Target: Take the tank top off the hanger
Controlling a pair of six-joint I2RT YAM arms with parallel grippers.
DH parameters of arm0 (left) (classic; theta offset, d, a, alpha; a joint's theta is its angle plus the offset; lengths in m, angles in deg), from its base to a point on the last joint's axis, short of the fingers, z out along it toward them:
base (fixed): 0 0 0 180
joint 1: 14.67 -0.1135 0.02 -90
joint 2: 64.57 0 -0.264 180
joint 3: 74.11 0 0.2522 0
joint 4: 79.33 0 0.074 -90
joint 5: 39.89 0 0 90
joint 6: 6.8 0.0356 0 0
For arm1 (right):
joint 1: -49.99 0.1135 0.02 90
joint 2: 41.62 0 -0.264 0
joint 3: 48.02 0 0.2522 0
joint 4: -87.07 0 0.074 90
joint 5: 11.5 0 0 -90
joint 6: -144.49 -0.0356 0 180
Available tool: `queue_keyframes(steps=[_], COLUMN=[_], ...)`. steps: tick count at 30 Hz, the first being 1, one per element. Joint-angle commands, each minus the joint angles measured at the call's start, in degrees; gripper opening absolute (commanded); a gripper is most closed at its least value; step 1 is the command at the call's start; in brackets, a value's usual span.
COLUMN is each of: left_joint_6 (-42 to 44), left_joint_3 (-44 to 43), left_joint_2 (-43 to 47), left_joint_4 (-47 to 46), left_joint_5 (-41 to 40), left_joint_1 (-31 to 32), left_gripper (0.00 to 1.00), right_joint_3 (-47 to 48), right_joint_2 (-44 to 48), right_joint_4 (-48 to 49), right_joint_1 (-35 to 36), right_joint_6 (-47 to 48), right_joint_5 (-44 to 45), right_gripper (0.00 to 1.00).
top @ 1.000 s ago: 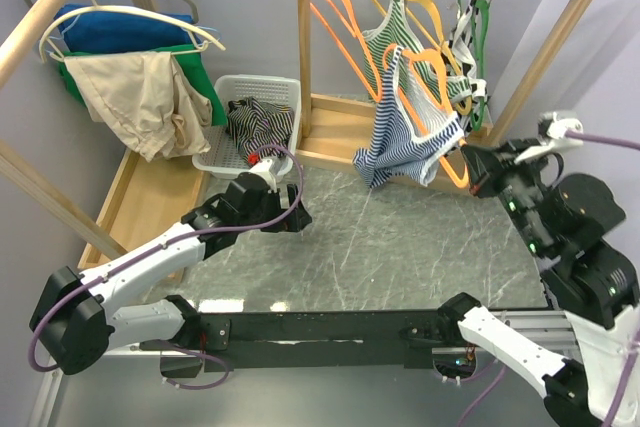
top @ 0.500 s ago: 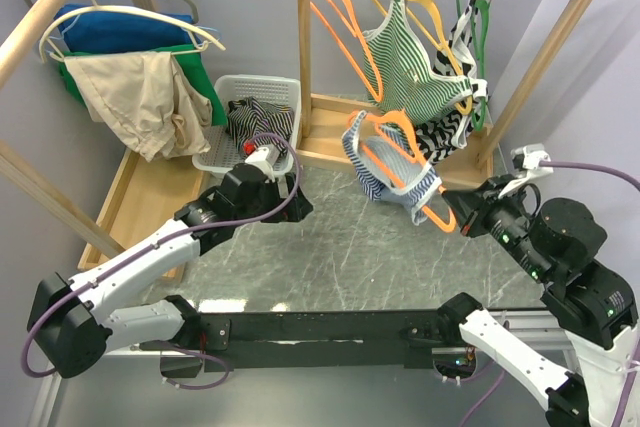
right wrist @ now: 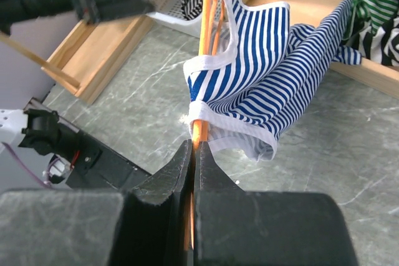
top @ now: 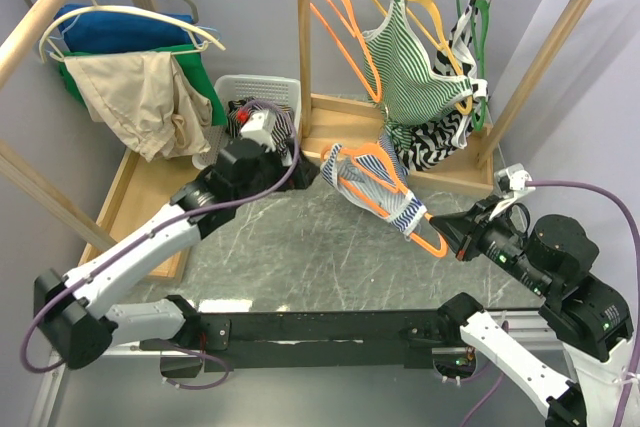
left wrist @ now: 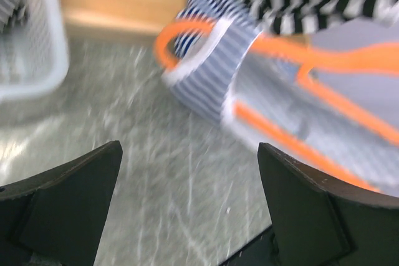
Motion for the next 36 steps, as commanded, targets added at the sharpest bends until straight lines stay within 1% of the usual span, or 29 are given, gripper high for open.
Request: queue_keyframes(steps=[1, 5, 9, 13, 16, 17, 18, 19, 20, 25, 27, 28, 29, 30, 31, 34, 36], left_joint_6=[3.49, 5.16, 6.31, 6.57, 6.66, 6.57, 6.49, 6.48, 6.57, 7.54, 8.15, 8.42, 8.42, 8.42, 8.50, 8.94, 9.47], left_joint_3=[-6.13, -6.85, -7.28, -7.63, -9.13, -9.48, -9.83, -9.92, -10.01, -10.97, -11.76, -11.86, -12.03, -12.38, -12.64, -13.61, -14.40], left_joint_2=[-6.30, -11.23, -14.74, -16.07, -17.29, -17.47, -17.56, -17.56, -17.39, -18.17, -19.22, -19.58, -19.93, -20.20, -20.29, -20.55, -19.94], left_joint_4=[-4.80, -7.62, -8.15, -9.73, -9.56, -9.12, -9.12, -9.12, -9.12, -8.06, -7.27, -7.27, -7.27, -7.01, -6.74, -5.52, -4.90], left_joint_5=[1.51, 7.05, 6.44, 5.65, 5.56, 5.65, 3.74, 3.54, 3.37, 2.49, 2.31, 2.05, 1.96, 1.70, 1.17, -1.19, -4.53], left_joint_1=[0.23, 0.32, 0.58, 1.11, 1.29, 1.29, 1.46, 1.64, 1.64, 1.73, 1.72, 1.73, 1.73, 1.64, 1.72, 1.73, 1.64], left_gripper=[0.96, 0.99, 0.92, 0.87, 0.74, 0.64, 0.60, 0.56, 0.50, 0.36, 0.25, 0.19, 0.07, 0.03, 0.01, 0.01, 0.01], right_joint_3=[0.45, 0.71, 1.59, 1.86, 1.42, 1.33, 1.07, 1.07, 0.98, 0.45, 0.28, 0.28, 0.28, 0.28, 0.28, 0.19, 0.19], right_joint_2=[1.42, 1.42, 1.15, 1.07, 0.98, 0.98, 0.98, 0.89, 0.80, 0.80, 0.80, 0.89, 0.80, 0.80, 0.71, 0.71, 0.80], right_joint_4=[4.64, 4.81, 4.29, 3.94, 3.94, 3.76, 3.67, 3.59, 3.50, 3.32, 3.67, 3.59, 3.50, 3.41, 3.24, 2.62, 1.39], right_joint_1=[0.37, 0.37, 0.37, 0.46, 0.37, 0.46, 0.37, 0.46, 0.37, 0.37, 0.37, 0.37, 0.46, 0.37, 0.37, 0.37, 0.46], right_joint_6=[-0.70, -0.43, -0.08, 0.10, 0.10, 0.10, 0.18, 0.18, 0.36, 0.53, 0.45, 0.36, 0.53, 0.53, 0.53, 0.62, 0.54], right_joint_5=[-3.51, -3.95, -4.30, -4.65, -4.65, -4.65, -4.65, -4.57, -4.31, -5.09, -5.36, -5.44, -5.53, -5.71, -5.97, -6.67, -7.02], right_gripper=[0.00, 0.00, 0.00, 0.00, 0.00, 0.00, 0.00, 0.00, 0.00, 0.00, 0.00, 0.00, 0.00, 0.00, 0.00, 0.00, 0.00])
